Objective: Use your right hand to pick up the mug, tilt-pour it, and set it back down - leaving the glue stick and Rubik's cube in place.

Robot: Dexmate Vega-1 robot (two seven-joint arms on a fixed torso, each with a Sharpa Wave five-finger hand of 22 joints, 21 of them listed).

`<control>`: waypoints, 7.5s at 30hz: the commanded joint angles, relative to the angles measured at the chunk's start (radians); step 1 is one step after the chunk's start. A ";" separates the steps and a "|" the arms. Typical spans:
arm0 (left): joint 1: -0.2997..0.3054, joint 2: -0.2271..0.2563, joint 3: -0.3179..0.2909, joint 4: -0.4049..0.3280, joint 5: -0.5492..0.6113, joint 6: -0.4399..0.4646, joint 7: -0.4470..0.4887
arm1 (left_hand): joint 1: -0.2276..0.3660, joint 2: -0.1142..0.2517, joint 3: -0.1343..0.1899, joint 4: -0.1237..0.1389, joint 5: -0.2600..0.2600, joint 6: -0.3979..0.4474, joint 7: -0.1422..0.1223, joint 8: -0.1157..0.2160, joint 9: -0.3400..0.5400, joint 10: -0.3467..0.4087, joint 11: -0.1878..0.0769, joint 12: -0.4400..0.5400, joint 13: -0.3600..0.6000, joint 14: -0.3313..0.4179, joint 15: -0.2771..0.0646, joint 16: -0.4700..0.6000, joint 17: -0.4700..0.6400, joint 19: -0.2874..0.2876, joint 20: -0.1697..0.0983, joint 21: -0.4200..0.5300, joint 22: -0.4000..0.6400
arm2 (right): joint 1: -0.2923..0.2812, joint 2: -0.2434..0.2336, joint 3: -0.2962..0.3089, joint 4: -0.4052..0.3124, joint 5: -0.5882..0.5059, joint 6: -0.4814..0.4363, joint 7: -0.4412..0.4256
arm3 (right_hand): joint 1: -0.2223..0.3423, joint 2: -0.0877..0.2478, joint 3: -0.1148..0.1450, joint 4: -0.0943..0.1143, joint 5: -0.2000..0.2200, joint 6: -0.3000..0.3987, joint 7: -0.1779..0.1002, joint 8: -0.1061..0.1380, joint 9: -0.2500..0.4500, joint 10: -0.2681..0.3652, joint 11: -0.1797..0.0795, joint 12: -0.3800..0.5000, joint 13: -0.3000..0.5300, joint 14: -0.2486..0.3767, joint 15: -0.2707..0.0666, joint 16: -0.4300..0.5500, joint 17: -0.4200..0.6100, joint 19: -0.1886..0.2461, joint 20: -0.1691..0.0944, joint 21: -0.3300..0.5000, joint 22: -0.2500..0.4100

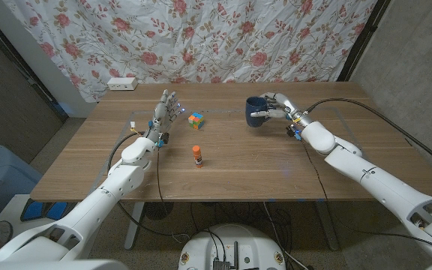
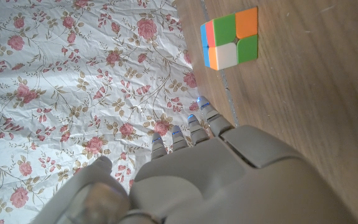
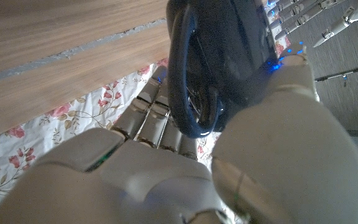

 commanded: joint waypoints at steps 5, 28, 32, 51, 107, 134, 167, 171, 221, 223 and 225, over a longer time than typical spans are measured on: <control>0.000 0.000 0.000 0.001 0.000 0.000 0.000 | -0.003 0.118 0.006 0.001 0.004 -0.002 -0.008 0.005 0.003 -0.002 -0.005 0.004 0.005 0.005 -0.001 0.005 0.005 0.009 -0.001 0.006 0.004 | 0.015 0.073 -0.036 0.094 -0.024 0.056 -0.067 | 0.021 0.254 0.004 -0.010 0.003 0.191 -0.194 0.173 0.006 0.185 -0.195 0.003 0.067 -0.010 -0.126 0.000 0.007 -0.007 -0.082 -0.005 0.001; 0.000 0.000 0.000 0.001 0.000 0.000 0.000 | -0.003 0.118 0.006 0.001 0.004 -0.002 -0.008 0.004 0.003 -0.003 -0.007 0.004 0.005 0.005 -0.001 0.005 0.005 0.009 -0.001 0.007 0.004 | 0.036 0.129 -0.084 0.218 -0.056 0.131 -0.118 | 0.022 0.254 0.001 -0.010 -0.002 0.186 -0.195 0.167 0.008 0.172 -0.196 -0.010 0.065 -0.031 -0.118 -0.003 0.017 -0.016 -0.078 -0.006 0.002; 0.000 0.000 0.000 0.001 0.000 0.000 0.000 | -0.003 0.118 0.006 0.001 0.004 -0.003 -0.007 0.004 0.003 -0.003 -0.007 0.004 0.005 0.005 0.000 0.005 0.005 0.009 0.000 0.006 0.004 | 0.043 0.135 -0.092 0.240 -0.067 0.144 -0.127 | 0.018 0.253 -0.001 -0.008 -0.003 0.176 -0.196 0.163 0.011 0.161 -0.194 -0.019 0.062 -0.040 -0.118 -0.005 0.020 -0.016 -0.075 -0.005 0.002; -0.001 0.000 0.000 0.002 0.000 0.000 -0.001 | -0.003 0.118 0.006 0.001 0.005 -0.002 -0.007 0.005 0.003 -0.003 -0.006 0.004 0.005 0.005 0.000 0.005 0.005 0.008 0.000 0.006 0.004 | 0.069 0.170 -0.117 0.320 -0.076 0.177 -0.164 | 0.002 0.247 -0.009 -0.001 -0.005 0.152 -0.198 0.150 0.013 0.138 -0.194 -0.036 0.061 -0.063 -0.110 -0.012 0.025 -0.015 -0.066 -0.003 0.002; -0.001 0.000 0.000 0.002 0.000 -0.001 -0.001 | -0.003 0.118 0.006 0.001 0.005 -0.003 -0.007 0.004 0.003 -0.002 -0.006 0.004 0.005 0.005 0.000 0.005 0.005 0.009 0.000 0.006 0.004 | 0.092 0.129 -0.160 0.266 -0.095 0.099 -0.054 | -0.053 0.120 -0.082 0.003 0.065 -0.077 -0.200 -0.041 -0.008 -0.148 -0.185 -0.163 0.030 -0.253 -0.066 -0.057 0.044 -0.077 -0.004 -0.013 0.001; 0.000 0.000 0.000 0.001 0.000 -0.001 -0.001 | -0.003 0.118 0.006 0.001 0.005 -0.001 -0.007 0.005 0.003 -0.003 -0.006 0.004 0.005 0.005 0.000 0.005 0.005 0.009 0.000 0.006 0.004 | 0.124 0.117 -0.174 0.269 -0.068 0.080 0.049 | -0.128 0.080 -0.139 0.034 0.139 -0.283 -0.194 -0.206 -0.007 -0.368 -0.112 -0.168 0.006 -0.399 0.035 -0.083 0.031 -0.153 0.054 -0.019 0.001; 0.000 0.000 0.000 0.001 0.000 -0.001 -0.001 | -0.003 0.118 0.006 0.001 0.005 -0.001 -0.007 0.005 0.003 -0.003 -0.004 0.004 0.005 0.005 -0.001 0.005 0.005 0.009 0.000 0.006 0.004 | 0.169 0.119 -0.192 0.334 -0.031 0.142 0.168 | -0.177 0.059 -0.209 0.057 0.179 -0.503 -0.152 -0.395 -0.005 -0.650 -0.068 -0.165 -0.040 -0.660 0.148 -0.102 -0.008 -0.325 0.102 -0.031 -0.002; 0.000 0.000 0.000 0.002 0.000 -0.001 -0.001 | -0.003 0.118 0.006 0.001 0.005 -0.003 -0.007 0.004 0.003 -0.002 -0.004 0.004 0.005 0.004 0.000 0.005 0.005 0.009 0.000 0.006 0.004 | 0.171 0.121 -0.191 0.347 -0.024 0.157 0.175 | -0.185 0.057 -0.215 0.061 0.178 -0.510 -0.148 -0.404 -0.005 -0.661 -0.064 -0.163 -0.045 -0.678 0.152 -0.103 -0.011 -0.344 0.098 -0.034 -0.003; 0.000 0.000 0.000 0.001 0.000 -0.001 0.000 | -0.003 0.118 0.006 0.001 0.005 -0.002 -0.007 0.004 0.003 -0.002 -0.005 0.004 0.005 0.004 0.000 0.005 0.005 0.009 0.000 0.007 0.004 | 0.088 0.158 -0.038 0.337 0.351 0.178 0.347 | -0.404 0.081 -0.323 0.179 0.159 -0.584 -0.064 -0.527 -0.011 -0.814 -0.029 -0.159 -0.153 -0.859 0.163 -0.096 -0.091 -0.519 0.103 -0.034 -0.012; 0.000 0.000 0.000 0.001 0.000 -0.001 0.000 | -0.003 0.118 0.006 0.001 0.005 -0.002 -0.007 0.005 0.003 -0.002 -0.004 0.004 0.005 0.005 -0.001 0.005 0.005 0.009 -0.001 0.006 0.004 | 0.078 0.157 -0.028 0.321 0.364 0.164 0.339 | -0.411 0.085 -0.324 0.184 0.158 -0.581 -0.063 -0.527 -0.011 -0.814 -0.030 -0.159 -0.156 -0.861 0.162 -0.096 -0.092 -0.520 0.102 -0.034 -0.012; 0.000 0.000 0.000 0.002 0.000 -0.001 -0.001 | -0.003 0.118 0.006 0.001 0.004 -0.002 -0.007 0.004 0.003 -0.003 -0.005 0.004 0.005 0.005 0.000 0.005 0.005 0.009 0.000 0.006 0.004 | 0.073 0.155 -0.021 0.312 0.377 0.150 0.339 | -0.419 0.088 -0.326 0.189 0.158 -0.577 -0.060 -0.527 -0.011 -0.813 -0.030 -0.159 -0.159 -0.861 0.161 -0.095 -0.094 -0.521 0.102 -0.033 -0.012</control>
